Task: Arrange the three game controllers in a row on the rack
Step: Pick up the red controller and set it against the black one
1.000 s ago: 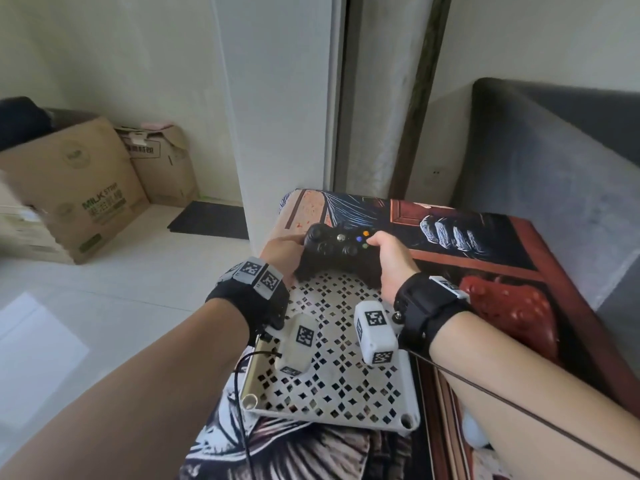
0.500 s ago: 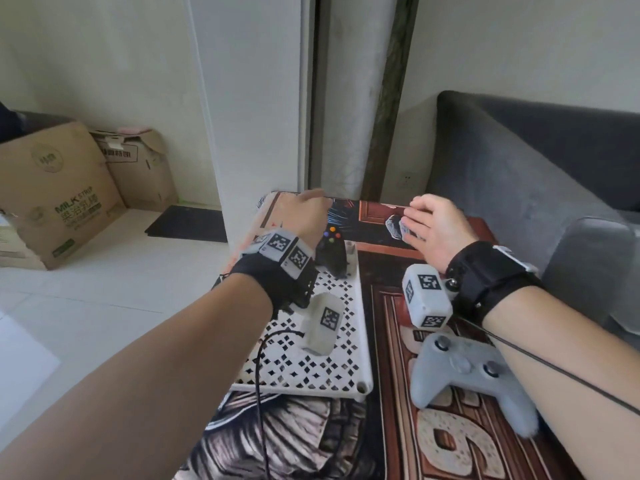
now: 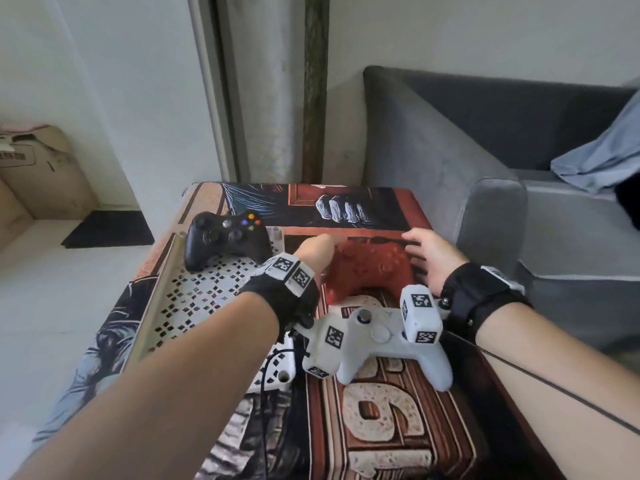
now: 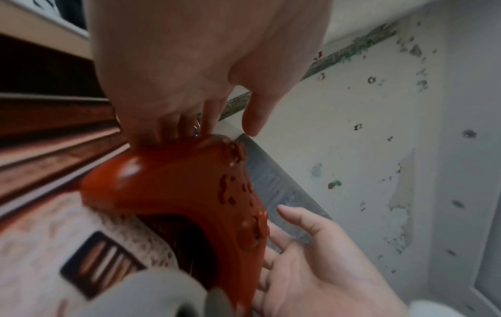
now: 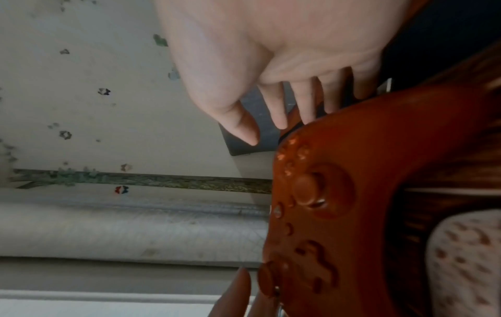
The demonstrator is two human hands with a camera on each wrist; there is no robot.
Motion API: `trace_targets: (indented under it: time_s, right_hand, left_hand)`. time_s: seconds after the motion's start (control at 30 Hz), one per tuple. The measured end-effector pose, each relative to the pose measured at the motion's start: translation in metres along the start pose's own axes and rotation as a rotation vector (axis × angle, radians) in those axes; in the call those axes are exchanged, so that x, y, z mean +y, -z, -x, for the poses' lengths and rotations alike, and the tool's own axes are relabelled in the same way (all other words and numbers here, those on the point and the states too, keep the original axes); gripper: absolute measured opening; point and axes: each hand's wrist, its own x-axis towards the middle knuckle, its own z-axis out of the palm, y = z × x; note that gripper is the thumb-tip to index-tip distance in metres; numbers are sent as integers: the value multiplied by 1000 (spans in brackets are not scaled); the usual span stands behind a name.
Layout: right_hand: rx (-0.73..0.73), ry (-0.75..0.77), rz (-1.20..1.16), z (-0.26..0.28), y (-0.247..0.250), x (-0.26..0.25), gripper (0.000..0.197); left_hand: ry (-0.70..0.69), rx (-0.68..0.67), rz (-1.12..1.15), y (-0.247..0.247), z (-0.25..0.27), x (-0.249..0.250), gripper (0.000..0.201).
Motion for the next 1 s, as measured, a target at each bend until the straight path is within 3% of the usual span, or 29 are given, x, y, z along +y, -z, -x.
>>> trace_targets:
  time_s: [0.13,0.23,0.27,0.37,0.4,0.53,0.67,0.73,0.9,1.0]
  right_hand:
    - [-10,-2,1,1,-2,8,13]
    - [-7,5,-17,-2,-5,6,10]
    - [-16,4,-27,-1,-7,5,14]
    - [-25,-1,-65,-8,-6,9,22]
    - [-21,6,-62,-9,-5,10,20]
    - [-48,57,-48,-5,-6,11,25]
    - [-80,5,-60,5,-8,7,14]
    - [-67,5,-39,4,-11,6,23]
    - [-35,27,-22,11,-19,1,4]
    - [-44,20,-64,17,-22,-2,11]
  left_hand:
    - [48,20,13,-11,-2,-4,11]
    - [83,60,33,-16,-2,-6,16]
    - [98,60,39,-18,-2,-6,23]
    - [140,50,54,-22,-19,-13,68]
    - [151,47,50,-23,-25,-16,73]
    - [95,84,31,-25,-7,-11,60]
    - [51,91,21,-22,-6,-13,59]
    - [32,96,17,-21,-6,-15,57]
    - [4,98,22,-16,-1,-16,49]
    - [-52,90,8,-10,10,-4,43]
